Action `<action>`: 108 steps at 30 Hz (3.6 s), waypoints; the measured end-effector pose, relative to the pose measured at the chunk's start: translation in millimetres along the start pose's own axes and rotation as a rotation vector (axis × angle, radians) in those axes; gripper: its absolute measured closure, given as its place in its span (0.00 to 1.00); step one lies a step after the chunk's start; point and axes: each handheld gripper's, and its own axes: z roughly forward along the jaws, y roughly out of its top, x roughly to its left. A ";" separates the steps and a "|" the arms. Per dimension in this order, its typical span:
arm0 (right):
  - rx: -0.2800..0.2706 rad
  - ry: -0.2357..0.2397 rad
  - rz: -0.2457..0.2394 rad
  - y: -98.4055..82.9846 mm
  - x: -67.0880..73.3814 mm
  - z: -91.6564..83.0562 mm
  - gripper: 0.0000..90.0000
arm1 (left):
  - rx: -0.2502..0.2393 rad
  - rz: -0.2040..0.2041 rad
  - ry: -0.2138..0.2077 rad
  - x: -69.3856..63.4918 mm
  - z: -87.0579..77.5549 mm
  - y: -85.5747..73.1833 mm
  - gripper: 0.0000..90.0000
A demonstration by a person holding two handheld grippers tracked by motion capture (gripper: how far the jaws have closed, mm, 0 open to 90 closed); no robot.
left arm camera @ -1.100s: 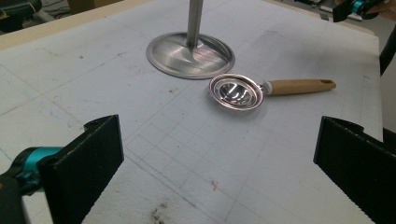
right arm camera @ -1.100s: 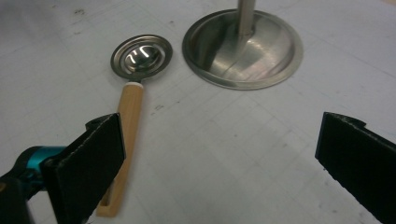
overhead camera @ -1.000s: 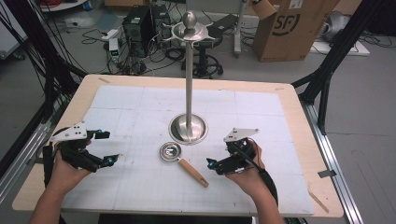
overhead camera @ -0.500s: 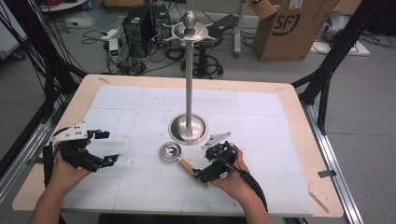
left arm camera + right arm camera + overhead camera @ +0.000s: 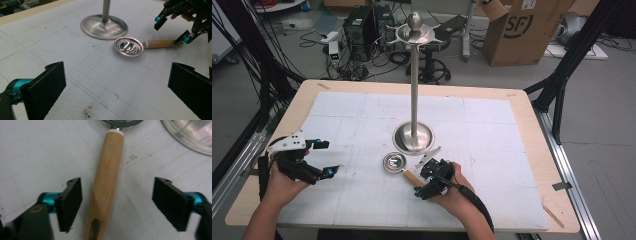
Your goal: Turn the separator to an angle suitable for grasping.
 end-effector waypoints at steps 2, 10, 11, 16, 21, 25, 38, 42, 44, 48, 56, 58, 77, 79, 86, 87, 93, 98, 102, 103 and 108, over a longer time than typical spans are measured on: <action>0.010 -0.001 -0.003 0.7 2.0 2.0 0.33 | 0.001 0.000 0.002 0.3 -0.4 -0.2 0.02; 0.043 0.025 -0.018 3.2 7.1 3.2 0.50 | 0.001 -0.002 0.003 0.6 -0.3 -0.4 0.02; 0.050 0.026 -0.018 3.7 8.2 3.3 0.52 | 0.000 -0.003 0.003 0.6 -0.4 -0.4 0.02; 0.084 0.017 -0.034 5.6 11.9 6.9 0.56 | 0.000 -0.003 0.003 0.8 -0.6 -0.5 0.02; 0.107 0.016 -0.038 6.0 12.8 8.6 0.61 | 0.004 -0.002 0.002 0.8 -0.2 -0.6 0.02; 0.106 0.015 -0.042 4.9 11.0 7.4 0.65 | 0.003 -0.003 0.002 0.7 -0.5 -0.6 0.02; 0.109 -0.005 -0.017 -0.3 2.5 3.2 0.73 | 0.012 -0.003 0.004 1.0 0.8 -1.4 0.02; 0.083 0.007 -0.011 -3.0 -1.3 -0.3 0.76 | 0.010 -0.003 0.003 1.0 0.7 -1.4 0.02; 0.077 0.013 -0.015 -4.0 -1.6 -0.4 0.75 | 0.011 -0.003 0.004 1.0 0.8 -1.5 0.02; 0.078 0.058 0.006 -5.3 -4.2 1.7 0.69 | 0.011 -0.004 0.004 1.3 0.9 -1.7 0.02; 0.094 0.056 0.011 -3.2 -3.8 4.5 0.70 | 0.014 -0.008 0.007 1.9 1.6 -2.7 0.02; 0.100 0.050 0.013 -2.3 -2.8 4.5 0.72 | 0.017 -0.006 0.007 1.9 1.9 -2.8 0.02; 0.097 0.034 -0.121 5.4 1.8 5.0 0.73 | 0.010 -0.013 0.009 3.7 -0.2 -3.4 0.02; 0.096 0.057 -0.146 7.8 2.2 5.7 0.73 | 0.009 -0.014 0.009 3.6 0.1 -3.3 0.02; 0.098 0.100 -0.227 25.9 8.6 15.3 0.73 | 0.018 -0.013 0.006 3.2 2.8 -3.5 0.02; 0.095 0.114 -0.240 29.1 9.1 17.7 0.73 | 0.018 -0.014 0.004 3.0 2.9 -3.5 0.02; 0.115 0.137 -0.276 46.5 11.0 30.0 0.73 | 0.023 -0.011 0.003 3.8 3.4 -3.6 0.02; 0.099 0.153 -0.311 66.5 19.8 36.6 0.73 | 0.026 -0.012 0.004 3.5 4.4 -3.7 0.02; 0.122 0.150 -0.343 79.6 28.8 45.3 0.73 | 0.022 -0.014 0.005 3.8 3.2 -3.6 0.02; 0.128 0.149 -0.339 81.8 30.9 45.9 0.73 | 0.023 -0.012 0.004 4.2 3.1 -3.7 0.02; 0.108 0.180 -0.361 93.7 35.8 54.7 0.73 | 0.025 -0.014 0.004 3.9 3.7 -3.8 0.02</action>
